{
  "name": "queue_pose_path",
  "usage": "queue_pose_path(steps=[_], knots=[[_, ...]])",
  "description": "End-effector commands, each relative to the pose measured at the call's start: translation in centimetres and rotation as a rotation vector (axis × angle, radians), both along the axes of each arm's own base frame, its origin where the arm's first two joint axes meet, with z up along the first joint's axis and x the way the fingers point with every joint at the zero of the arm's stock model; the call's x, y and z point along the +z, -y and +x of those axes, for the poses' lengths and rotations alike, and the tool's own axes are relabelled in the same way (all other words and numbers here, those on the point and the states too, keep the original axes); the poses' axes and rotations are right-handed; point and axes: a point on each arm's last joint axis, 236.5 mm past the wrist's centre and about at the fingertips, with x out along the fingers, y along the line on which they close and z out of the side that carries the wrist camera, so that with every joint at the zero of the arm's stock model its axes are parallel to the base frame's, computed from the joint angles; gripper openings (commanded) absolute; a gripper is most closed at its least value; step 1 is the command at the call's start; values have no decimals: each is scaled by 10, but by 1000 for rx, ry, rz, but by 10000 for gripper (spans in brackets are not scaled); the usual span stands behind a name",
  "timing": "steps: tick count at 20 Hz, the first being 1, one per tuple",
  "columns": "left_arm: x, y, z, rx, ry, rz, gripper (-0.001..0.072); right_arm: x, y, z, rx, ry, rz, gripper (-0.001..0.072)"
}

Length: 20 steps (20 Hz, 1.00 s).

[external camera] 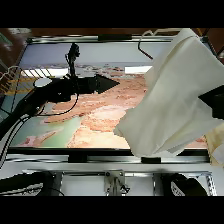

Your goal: Fold the shirts.

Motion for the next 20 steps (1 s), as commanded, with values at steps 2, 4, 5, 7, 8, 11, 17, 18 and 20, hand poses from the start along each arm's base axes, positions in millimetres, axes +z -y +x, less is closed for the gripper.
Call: queue_pose_path(steps=[2, 4, 5, 7, 8, 11, 17, 18, 20], knots=[[6, -32, 31, 111, 22, 1, 380, 56, -47, 26, 160, 272, 148, 72], [14, -62, 50, 184, 41, -1, 273, 101, -48, 60, 103, 481, 227, 72], [23, -80, 58, 226, 59, -6, 273, 121, -48, 77, 78, 566, 272, 72], [49, -118, 67, 321, 117, -14, 249, 153, -59, 114, 56, 677, 433, 72], [63, -137, 69, 373, 153, -10, 204, 163, -71, 132, 58, 689, 565, 72], [100, -195, 64, 522, 283, 50, 203, 173, -120, 162, 195, 573, 984, 72], [114, -286, 50, 753, 335, 231, 204, 140, -195, 71, 631, 184, 1077, 72], [108, -295, 50, 767, 317, 262, 205, 113, -196, 57, 609, 53, 987, 72], [93, -300, 51, 758, 305, 323, 230, 51, -175, 49, 439, -124, 738, 72]])
